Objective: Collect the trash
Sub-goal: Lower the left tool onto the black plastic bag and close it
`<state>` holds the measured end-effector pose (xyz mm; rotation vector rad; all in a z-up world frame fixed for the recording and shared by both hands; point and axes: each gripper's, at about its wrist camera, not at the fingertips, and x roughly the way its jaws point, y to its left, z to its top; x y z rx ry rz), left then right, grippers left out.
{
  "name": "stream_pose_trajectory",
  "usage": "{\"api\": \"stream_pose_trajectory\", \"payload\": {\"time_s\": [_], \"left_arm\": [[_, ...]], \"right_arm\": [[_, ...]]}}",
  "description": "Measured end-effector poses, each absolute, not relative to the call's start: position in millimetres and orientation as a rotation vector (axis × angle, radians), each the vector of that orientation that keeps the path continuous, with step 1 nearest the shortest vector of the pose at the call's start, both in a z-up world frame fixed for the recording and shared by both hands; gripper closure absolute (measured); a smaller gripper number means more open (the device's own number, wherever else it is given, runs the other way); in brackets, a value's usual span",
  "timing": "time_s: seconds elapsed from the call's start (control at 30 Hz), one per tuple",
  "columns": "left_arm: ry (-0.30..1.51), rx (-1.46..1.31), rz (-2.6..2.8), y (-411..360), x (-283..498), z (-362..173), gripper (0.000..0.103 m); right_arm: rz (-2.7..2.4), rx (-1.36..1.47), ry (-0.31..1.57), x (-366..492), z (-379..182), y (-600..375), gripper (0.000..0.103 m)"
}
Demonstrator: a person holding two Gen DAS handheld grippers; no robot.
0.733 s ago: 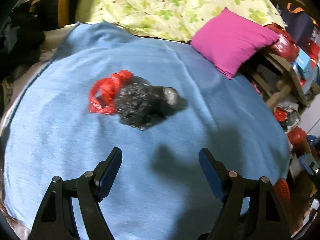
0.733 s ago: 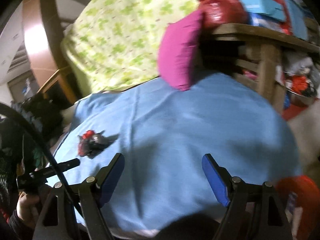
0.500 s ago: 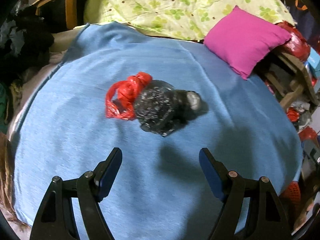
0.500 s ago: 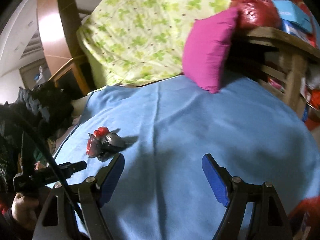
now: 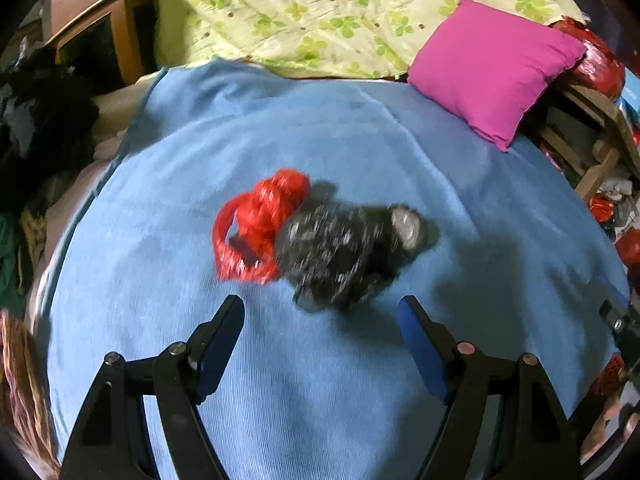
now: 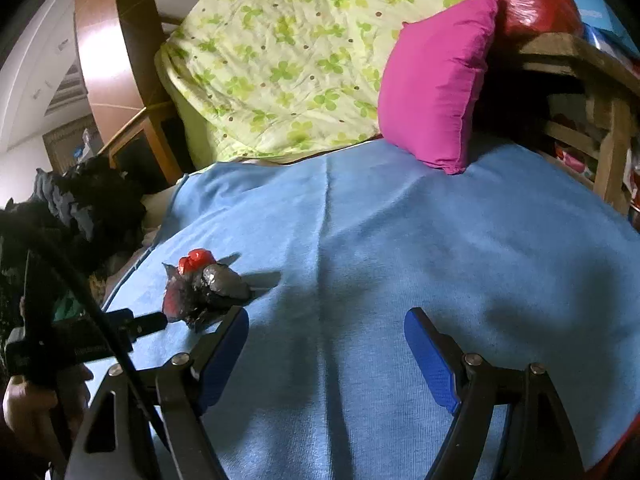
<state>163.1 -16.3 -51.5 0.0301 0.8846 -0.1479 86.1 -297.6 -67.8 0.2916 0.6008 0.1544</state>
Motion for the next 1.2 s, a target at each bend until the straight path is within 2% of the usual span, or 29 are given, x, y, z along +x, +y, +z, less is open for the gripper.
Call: {"api": "stream_pose_trajectory", "payload": {"time_s": [0.4,0.7,0.73,0.77,0.83,0.9,0.97,1.2], "left_arm": [[0.876,0.143,-0.264,-36.8,213.7,-47.0,0.023],[0.993,0.119,-0.254,-34.1,236.7,-90.2,0.023],[0.992,0.11,-0.255,-33.2,235.3,-90.8,0.029],[0.988,0.101,-0.259,-32.8,234.1,-91.7,0.04],[0.983,0.089,-0.267,-30.6,231.1,-90.5,0.047],[0.975,0.071,-0.279,-27.6,225.5,-88.5,0.06],[0.97,0.045,-0.283,-23.2,218.0,-84.2,0.088],[0.958,-0.004,-0.321,-17.3,187.6,-78.8,0.089]], "right_arm": [[0.161,0.32,0.583,84.0,-69.2,-303.0,0.02],[0.156,0.336,0.59,85.5,-70.6,-304.9,0.02],[0.155,0.337,0.592,86.0,-70.8,-304.9,0.02],[0.153,0.337,0.593,86.1,-70.9,-304.7,0.02],[0.152,0.333,0.596,87.1,-70.9,-304.1,0.02],[0.152,0.327,0.599,87.8,-71.1,-302.5,0.02],[0.148,0.324,0.602,87.4,-72.5,-301.0,0.02],[0.145,0.312,0.602,86.0,-73.1,-298.6,0.02]]}}
